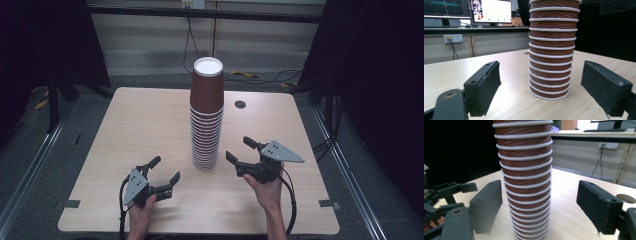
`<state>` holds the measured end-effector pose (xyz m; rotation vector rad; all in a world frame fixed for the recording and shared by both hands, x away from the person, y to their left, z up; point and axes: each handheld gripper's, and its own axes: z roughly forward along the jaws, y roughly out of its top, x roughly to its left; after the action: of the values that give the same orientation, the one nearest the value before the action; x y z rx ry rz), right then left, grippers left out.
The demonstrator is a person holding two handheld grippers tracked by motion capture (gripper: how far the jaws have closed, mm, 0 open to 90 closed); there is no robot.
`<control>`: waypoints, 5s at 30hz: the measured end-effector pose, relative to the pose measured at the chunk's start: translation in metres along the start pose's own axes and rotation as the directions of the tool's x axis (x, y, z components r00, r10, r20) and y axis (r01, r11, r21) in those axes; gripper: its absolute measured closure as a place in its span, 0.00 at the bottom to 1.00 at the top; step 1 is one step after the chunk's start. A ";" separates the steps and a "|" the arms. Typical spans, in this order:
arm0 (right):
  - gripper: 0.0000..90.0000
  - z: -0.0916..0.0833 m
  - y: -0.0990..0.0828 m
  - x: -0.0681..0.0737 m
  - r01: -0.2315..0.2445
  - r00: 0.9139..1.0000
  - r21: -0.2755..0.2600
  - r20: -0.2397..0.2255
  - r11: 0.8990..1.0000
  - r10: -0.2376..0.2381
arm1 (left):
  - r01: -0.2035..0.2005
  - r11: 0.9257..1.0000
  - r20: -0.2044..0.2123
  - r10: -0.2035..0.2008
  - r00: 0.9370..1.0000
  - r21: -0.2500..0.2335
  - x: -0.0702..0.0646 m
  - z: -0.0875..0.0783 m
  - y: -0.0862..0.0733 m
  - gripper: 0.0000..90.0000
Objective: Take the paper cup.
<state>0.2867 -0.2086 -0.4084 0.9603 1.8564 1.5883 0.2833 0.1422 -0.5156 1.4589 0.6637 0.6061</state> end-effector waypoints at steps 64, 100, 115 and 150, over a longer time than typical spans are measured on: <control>0.16 0.065 0.203 -0.002 0.164 0.952 0.072 -0.273 0.984 -0.138 | 0.000 1.000 0.014 0.000 1.000 -0.002 0.000 0.000 0.000 0.17; 0.25 0.086 0.219 -0.001 0.137 0.957 0.133 -0.274 0.982 -0.096 | 0.000 1.000 0.015 0.000 1.000 0.000 0.000 0.000 0.000 0.17; 0.25 0.078 0.225 0.001 0.111 0.959 0.047 -0.268 0.993 -0.094 | -0.002 1.000 0.016 0.002 1.000 0.000 0.000 0.000 0.000 0.17; 0.26 0.044 0.238 -0.003 0.029 0.972 -0.213 -0.223 0.977 -0.078 | -0.001 1.000 0.016 0.001 1.000 0.002 0.000 0.000 0.000 0.17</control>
<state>0.3662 -0.1684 -0.1836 0.6511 1.8008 1.8839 0.2833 0.1428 -0.5156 1.4644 0.6512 0.5937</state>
